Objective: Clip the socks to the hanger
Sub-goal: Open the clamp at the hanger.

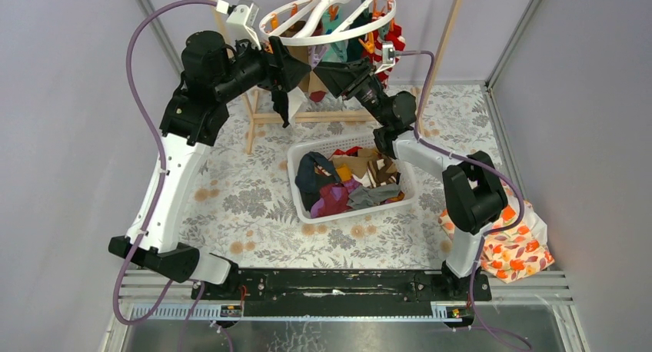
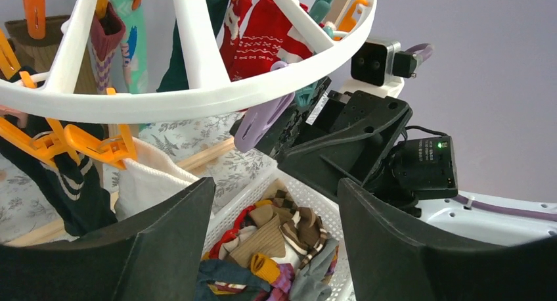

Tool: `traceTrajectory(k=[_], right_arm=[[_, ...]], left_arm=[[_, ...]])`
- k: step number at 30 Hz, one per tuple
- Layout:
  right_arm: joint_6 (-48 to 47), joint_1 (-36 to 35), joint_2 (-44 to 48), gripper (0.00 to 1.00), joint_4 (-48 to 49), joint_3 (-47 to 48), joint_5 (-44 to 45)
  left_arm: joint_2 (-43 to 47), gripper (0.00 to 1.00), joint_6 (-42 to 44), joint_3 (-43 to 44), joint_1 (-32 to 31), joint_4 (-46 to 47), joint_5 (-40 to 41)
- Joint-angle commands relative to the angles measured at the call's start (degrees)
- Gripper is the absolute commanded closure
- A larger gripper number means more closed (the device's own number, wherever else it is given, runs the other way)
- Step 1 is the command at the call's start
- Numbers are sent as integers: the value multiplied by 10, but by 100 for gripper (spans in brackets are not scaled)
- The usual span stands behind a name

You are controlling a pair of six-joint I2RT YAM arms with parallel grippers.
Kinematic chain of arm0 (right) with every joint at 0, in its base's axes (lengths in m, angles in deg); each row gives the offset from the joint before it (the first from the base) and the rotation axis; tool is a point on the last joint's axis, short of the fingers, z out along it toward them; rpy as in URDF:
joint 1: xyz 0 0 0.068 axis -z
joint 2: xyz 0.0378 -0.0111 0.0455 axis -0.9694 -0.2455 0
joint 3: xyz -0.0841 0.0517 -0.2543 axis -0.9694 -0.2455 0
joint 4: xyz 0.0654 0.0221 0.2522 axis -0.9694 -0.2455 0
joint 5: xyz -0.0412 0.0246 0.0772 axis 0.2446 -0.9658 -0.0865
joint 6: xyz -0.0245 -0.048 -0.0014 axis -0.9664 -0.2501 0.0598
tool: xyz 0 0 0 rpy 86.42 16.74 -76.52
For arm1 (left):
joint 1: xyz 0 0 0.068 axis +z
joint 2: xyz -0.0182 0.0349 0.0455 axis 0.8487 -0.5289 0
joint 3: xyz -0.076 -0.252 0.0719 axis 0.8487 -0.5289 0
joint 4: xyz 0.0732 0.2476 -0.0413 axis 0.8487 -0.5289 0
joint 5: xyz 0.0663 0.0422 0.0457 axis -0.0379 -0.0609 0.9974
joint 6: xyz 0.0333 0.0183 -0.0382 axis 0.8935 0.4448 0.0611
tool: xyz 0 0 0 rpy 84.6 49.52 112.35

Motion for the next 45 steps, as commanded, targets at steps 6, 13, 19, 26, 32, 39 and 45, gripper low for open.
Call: traceTrajectory(k=[6,13,19,26,32,39,45], right_arm=[[57,-6,-26,34,119,68,-32],[54,-9,-40,39,112,85,-28],[35,-21,-48,42,102,90,-5],[13,-33,-52,43,107,79,36],[11,-34,-46,73,116,70,48],[-37,-43,-2,100,82,24,94],[-165,-82,55,100,-32,-2,192]], left_arm=[[13,22,1,24,6,-6,1],[14,22,0,31,7,-8,-2],[11,22,-5,32,8,-8,-4],[13,22,-6,31,9,-10,-7],[16,22,0,29,12,-12,-3],[10,22,-2,26,12,-7,-2],[2,22,-3,25,12,7,4]])
